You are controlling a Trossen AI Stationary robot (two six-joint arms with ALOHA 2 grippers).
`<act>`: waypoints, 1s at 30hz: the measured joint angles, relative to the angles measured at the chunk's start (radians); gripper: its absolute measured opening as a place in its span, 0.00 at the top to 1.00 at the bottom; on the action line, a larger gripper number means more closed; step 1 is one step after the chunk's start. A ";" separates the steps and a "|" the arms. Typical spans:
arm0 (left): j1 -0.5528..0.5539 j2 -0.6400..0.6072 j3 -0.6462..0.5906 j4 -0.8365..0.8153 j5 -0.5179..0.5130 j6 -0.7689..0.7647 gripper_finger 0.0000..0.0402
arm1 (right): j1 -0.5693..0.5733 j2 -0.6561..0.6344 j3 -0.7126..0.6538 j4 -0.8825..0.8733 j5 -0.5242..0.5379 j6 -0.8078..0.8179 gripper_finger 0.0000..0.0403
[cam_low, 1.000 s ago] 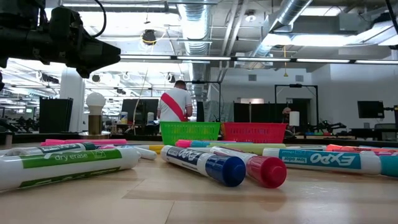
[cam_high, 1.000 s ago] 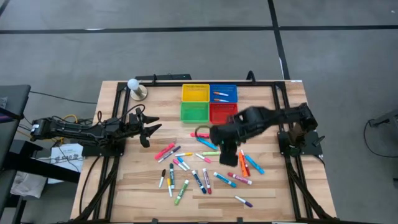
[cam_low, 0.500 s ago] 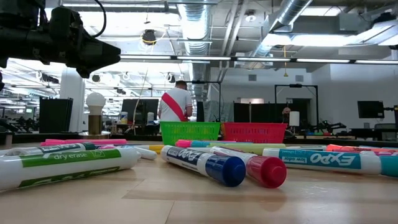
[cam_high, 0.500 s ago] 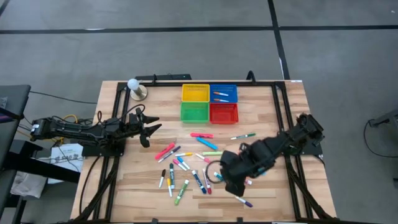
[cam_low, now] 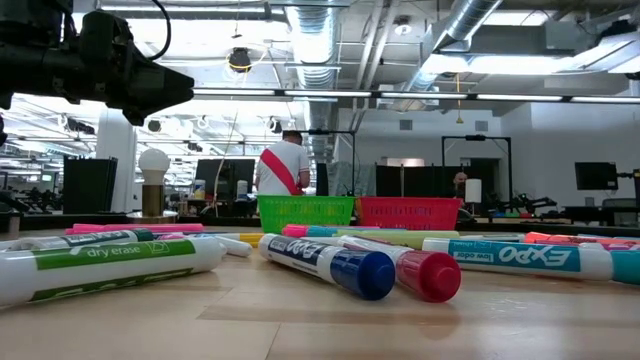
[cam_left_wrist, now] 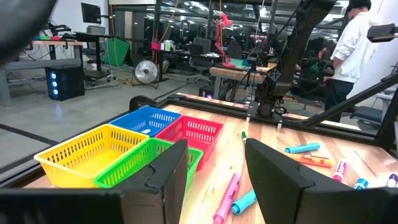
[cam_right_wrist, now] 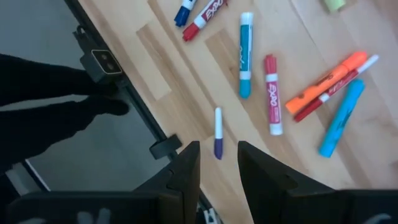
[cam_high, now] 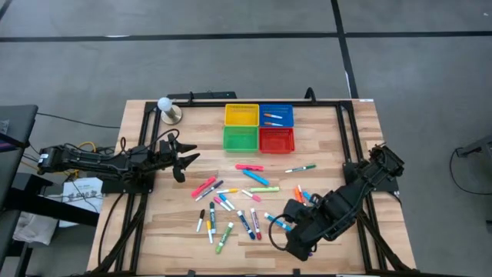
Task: Pick & Place Markers
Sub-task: Put the small violet highlighter pen into the blue bin
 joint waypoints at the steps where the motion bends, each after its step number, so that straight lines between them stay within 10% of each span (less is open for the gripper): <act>1: 0.000 0.000 0.000 0.000 0.000 0.000 0.60 | 0.002 0.002 0.000 0.001 0.000 0.011 0.75; 30: -0.002 0.020 0.000 0.013 0.094 -0.008 0.60 | 0.129 0.304 0.000 0.062 -0.092 0.013 0.50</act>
